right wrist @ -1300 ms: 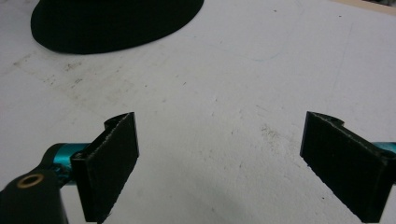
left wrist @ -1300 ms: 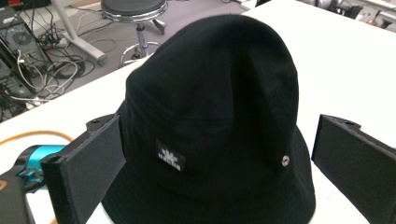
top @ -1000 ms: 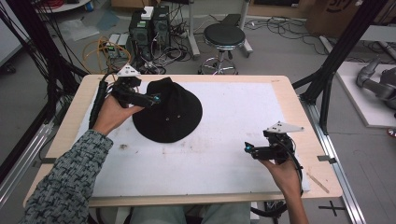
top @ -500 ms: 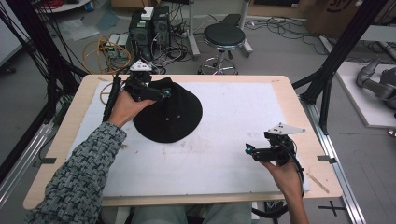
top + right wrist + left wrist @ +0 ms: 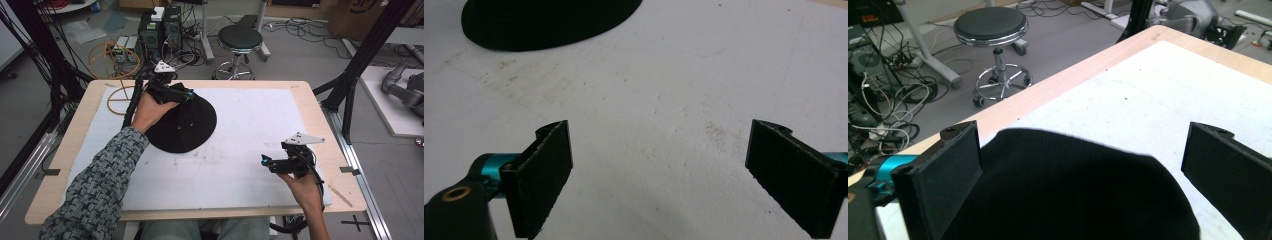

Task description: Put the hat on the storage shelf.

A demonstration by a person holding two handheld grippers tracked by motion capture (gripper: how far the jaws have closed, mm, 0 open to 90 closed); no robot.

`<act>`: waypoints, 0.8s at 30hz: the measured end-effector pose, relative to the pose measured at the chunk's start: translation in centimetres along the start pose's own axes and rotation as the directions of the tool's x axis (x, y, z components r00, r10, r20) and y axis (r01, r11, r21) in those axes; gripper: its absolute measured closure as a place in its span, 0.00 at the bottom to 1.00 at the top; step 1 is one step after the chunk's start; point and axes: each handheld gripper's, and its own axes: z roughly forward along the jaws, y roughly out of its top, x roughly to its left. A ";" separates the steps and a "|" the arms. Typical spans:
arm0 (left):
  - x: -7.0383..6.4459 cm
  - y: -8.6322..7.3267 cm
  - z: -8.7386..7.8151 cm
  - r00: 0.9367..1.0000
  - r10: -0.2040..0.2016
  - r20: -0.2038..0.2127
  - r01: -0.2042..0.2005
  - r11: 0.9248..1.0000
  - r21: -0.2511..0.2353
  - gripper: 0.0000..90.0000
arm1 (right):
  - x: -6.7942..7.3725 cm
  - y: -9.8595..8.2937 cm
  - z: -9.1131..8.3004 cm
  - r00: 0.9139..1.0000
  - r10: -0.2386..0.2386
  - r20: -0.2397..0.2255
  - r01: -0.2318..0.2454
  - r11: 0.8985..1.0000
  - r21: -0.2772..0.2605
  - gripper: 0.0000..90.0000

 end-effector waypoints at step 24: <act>0.0 -1.2 2.1 1.000 0.029 -0.012 -0.028 0.996 0.085 0.24 | 0.0 -0.1 -0.3 1.000 -0.001 -0.004 0.001 1.000 -0.008 0.13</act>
